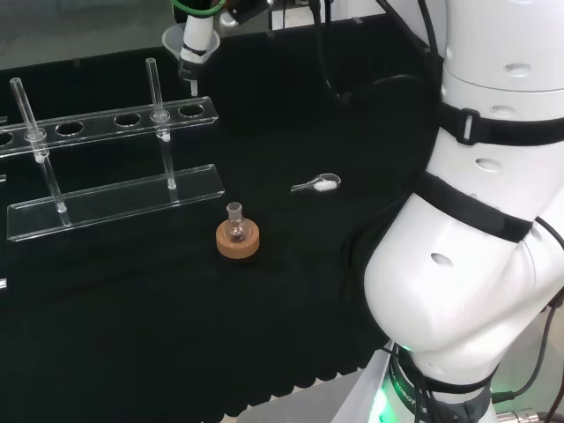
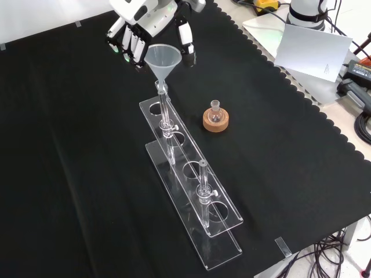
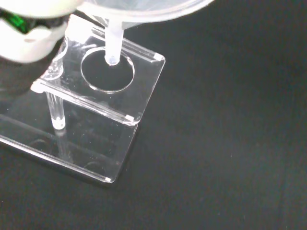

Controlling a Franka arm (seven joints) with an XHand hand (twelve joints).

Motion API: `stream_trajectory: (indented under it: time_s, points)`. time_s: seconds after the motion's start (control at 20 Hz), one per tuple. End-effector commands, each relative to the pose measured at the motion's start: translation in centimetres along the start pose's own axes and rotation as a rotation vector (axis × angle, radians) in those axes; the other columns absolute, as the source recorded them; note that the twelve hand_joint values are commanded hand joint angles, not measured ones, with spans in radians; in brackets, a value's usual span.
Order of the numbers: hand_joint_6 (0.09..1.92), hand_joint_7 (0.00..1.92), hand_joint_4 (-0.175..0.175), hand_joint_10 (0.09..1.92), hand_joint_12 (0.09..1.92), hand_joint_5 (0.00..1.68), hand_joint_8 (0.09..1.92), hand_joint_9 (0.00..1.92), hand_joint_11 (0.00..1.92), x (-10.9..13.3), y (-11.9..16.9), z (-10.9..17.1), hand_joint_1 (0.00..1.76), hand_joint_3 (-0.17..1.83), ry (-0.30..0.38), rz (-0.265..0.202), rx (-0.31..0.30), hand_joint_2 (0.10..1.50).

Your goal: Place the funnel on the round-bottom flask.

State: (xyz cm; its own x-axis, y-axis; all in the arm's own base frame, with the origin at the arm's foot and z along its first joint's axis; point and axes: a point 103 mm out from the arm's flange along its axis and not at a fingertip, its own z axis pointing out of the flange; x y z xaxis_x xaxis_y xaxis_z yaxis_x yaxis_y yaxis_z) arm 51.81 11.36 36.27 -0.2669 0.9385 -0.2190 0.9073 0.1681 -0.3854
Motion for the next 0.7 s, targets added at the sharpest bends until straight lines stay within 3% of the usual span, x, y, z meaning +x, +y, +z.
stream_trajectory:
  time_s: [0.05, 0.25, 0.7]
  points:
    - [0.68, 1.17, 0.084, 0.43, 1.37, 0.88, 0.65, 0.75, 0.0, 1.1, 0.6, 0.3, 0.95, 0.61, -0.005, 0.017, 0.033, 0.51]
    - [0.67, 1.18, 0.089, 0.43, 1.37, 0.89, 0.65, 0.75, 0.0, 1.2, 0.7, 0.4, 0.95, 0.61, 0.002, 0.018, 0.03, 0.5]
    - [0.66, 1.19, 0.097, 0.41, 1.37, 0.92, 0.65, 0.76, 0.0, -1.7, -2.7, 2.1, 0.96, 0.64, 0.015, 0.014, 0.021, 0.49]
